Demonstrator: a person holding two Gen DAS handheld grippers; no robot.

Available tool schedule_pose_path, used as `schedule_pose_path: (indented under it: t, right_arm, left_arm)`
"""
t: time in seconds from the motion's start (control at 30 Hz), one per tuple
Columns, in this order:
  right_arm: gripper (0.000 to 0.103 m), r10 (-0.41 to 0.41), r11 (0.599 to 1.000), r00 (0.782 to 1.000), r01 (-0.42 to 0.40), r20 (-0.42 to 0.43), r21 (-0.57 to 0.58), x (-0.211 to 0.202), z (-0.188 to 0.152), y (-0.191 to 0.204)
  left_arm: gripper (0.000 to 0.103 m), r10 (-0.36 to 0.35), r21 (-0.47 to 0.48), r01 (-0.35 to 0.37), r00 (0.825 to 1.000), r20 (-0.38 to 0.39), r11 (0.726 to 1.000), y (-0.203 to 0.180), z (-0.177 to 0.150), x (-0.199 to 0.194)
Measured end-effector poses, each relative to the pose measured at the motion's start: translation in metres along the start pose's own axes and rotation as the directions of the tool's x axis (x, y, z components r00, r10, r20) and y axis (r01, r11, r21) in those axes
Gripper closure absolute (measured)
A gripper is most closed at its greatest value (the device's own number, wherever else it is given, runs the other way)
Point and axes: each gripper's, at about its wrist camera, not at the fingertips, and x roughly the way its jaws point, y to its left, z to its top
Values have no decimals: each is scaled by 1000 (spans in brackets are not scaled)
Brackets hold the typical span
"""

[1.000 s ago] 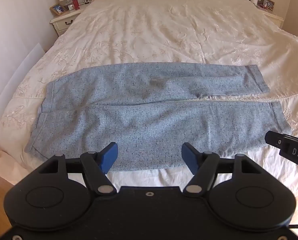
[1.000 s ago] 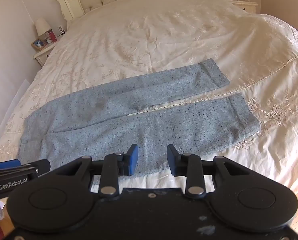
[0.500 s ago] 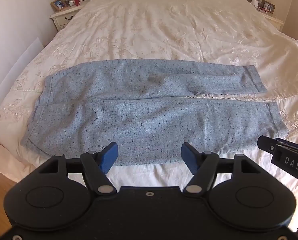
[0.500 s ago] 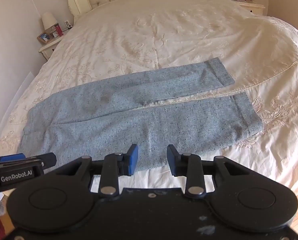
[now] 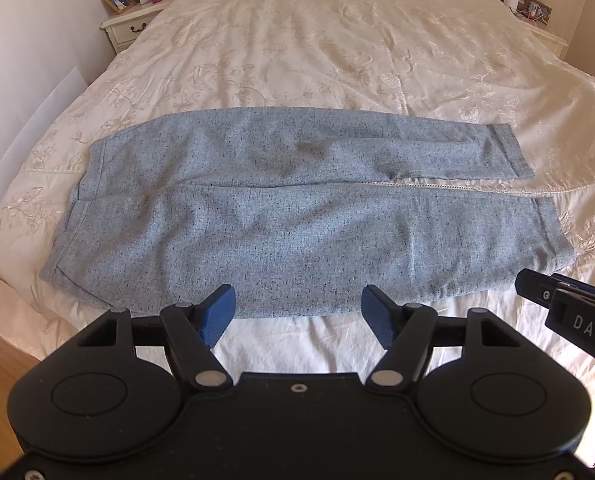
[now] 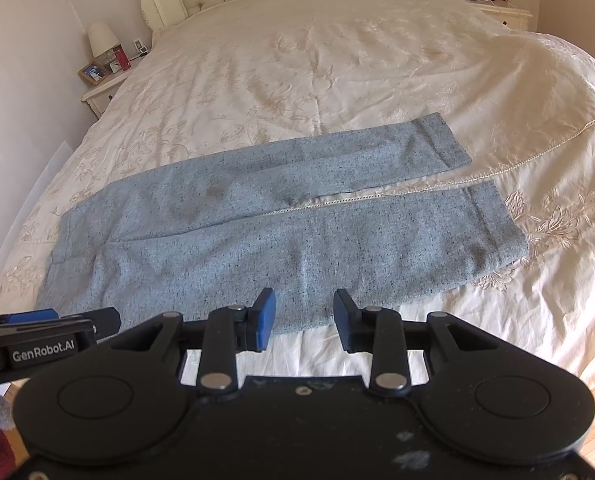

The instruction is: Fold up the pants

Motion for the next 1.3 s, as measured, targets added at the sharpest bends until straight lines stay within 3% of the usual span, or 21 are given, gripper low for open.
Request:
schedule_pose_path:
  t: [1.3]
  right_arm:
    - [68, 14, 1000, 1000, -14, -1, -16, 0, -6, 1]
  left_arm:
    - [32, 2, 3, -2, 1000, -2, 1000, -1, -4, -3]
